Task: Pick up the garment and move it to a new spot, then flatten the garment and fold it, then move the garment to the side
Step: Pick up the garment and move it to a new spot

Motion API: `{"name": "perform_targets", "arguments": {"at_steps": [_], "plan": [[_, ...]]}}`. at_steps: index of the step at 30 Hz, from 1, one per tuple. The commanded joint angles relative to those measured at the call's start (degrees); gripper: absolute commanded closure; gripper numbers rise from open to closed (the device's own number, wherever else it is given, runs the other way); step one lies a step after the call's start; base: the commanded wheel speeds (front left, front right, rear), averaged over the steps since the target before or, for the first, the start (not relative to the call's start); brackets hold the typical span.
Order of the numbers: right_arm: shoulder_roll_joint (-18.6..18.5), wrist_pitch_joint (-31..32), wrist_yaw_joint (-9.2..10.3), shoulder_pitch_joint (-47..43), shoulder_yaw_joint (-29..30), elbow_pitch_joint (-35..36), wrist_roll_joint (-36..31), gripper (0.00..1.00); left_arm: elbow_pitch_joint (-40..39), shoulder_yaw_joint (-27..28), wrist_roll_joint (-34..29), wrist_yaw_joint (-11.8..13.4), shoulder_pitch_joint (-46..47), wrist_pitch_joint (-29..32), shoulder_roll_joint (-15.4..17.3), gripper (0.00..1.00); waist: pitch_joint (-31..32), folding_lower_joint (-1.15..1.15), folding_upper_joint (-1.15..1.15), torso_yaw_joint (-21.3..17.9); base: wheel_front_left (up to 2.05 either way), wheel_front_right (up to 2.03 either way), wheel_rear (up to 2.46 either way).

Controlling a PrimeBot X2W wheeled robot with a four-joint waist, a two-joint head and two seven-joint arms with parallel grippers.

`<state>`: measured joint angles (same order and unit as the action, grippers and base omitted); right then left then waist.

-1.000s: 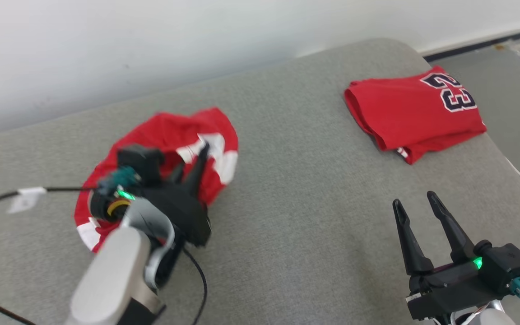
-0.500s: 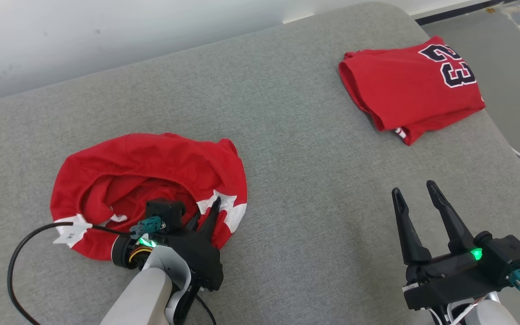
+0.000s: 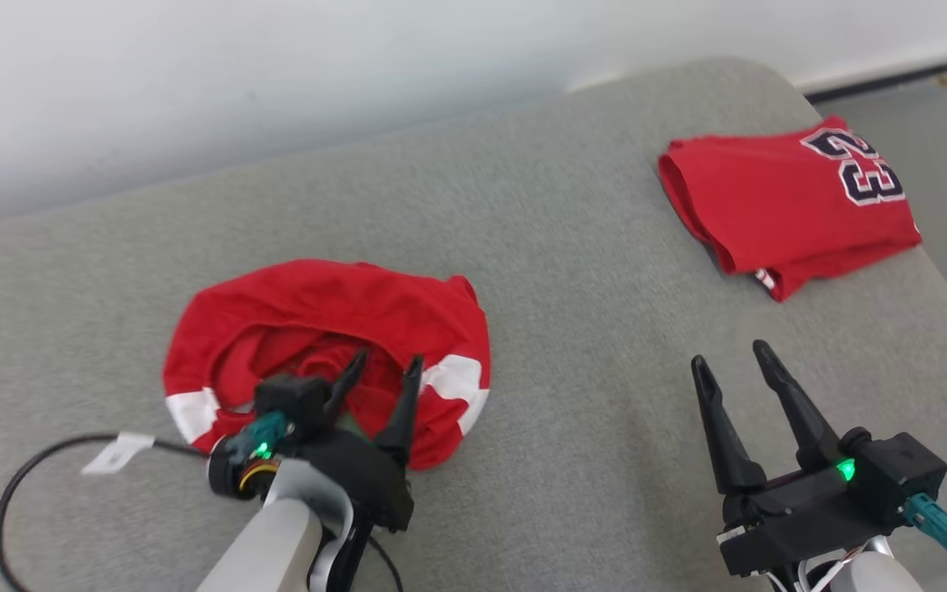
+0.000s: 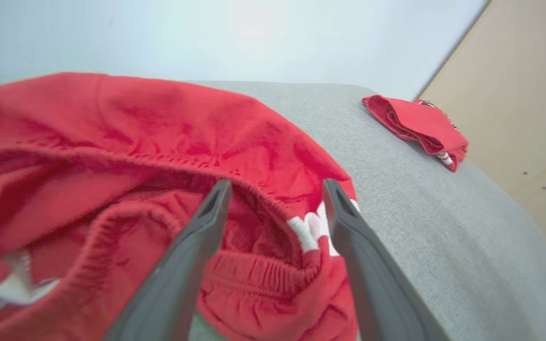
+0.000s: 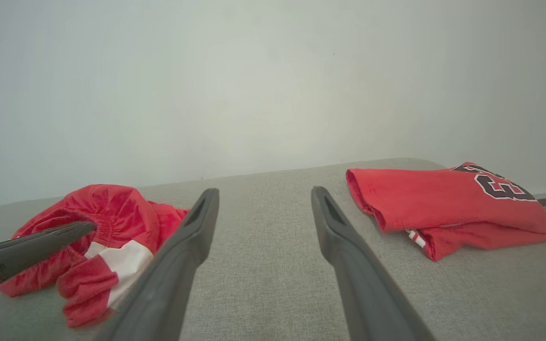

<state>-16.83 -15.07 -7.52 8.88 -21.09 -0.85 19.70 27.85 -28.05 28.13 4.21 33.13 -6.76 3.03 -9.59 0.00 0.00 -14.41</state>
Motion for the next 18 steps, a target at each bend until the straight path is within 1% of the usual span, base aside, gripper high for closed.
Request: {"name": "perform_targets", "arguments": {"at_steps": [1,5,8,12,15,18], "plan": [[-0.2,0.0,0.06,-0.5,-0.6,-0.2,0.3,0.0,-1.2,0.8,-0.2,0.8,-2.5,-1.9,1.1,0.0,3.8,0.0,0.0,3.2,0.0,0.0,0.0],[-0.2,0.0,0.06,-1.3,-1.0,-0.7,0.0,0.0,-3.4,1.9,-0.5,1.9,-5.3,-4.6,2.4,0.0,5.9,0.0,0.0,4.7,0.0,0.0,0.0],[0.0,0.0,0.06,-1.7,-1.1,-0.9,-0.4,0.0,-6.5,3.9,0.3,3.1,-8.5,-6.2,3.8,0.0,7.7,0.0,0.0,6.3,0.0,0.0,0.0],[0.7,0.0,0.06,-2.9,-0.3,-1.2,-0.9,0.0,-11.3,6.1,0.3,4.0,-13.5,-7.6,5.9,0.0,9.5,0.0,0.0,8.6,0.0,0.0,0.0],[1.0,0.0,0.06,-3.7,0.3,-1.5,-1.6,0.0,-15.5,8.5,0.0,5.0,-17.6,-8.2,7.0,0.0,10.5,0.0,0.0,10.1,0.0,0.0,0.0],[1.4,0.0,0.06,-4.5,1.2,-1.7,-2.2,0.0,-19.9,10.8,-1.4,6.0,-21.8,-8.4,8.2,0.0,11.5,0.0,0.0,11.4,0.0,0.0,0.0]]}}
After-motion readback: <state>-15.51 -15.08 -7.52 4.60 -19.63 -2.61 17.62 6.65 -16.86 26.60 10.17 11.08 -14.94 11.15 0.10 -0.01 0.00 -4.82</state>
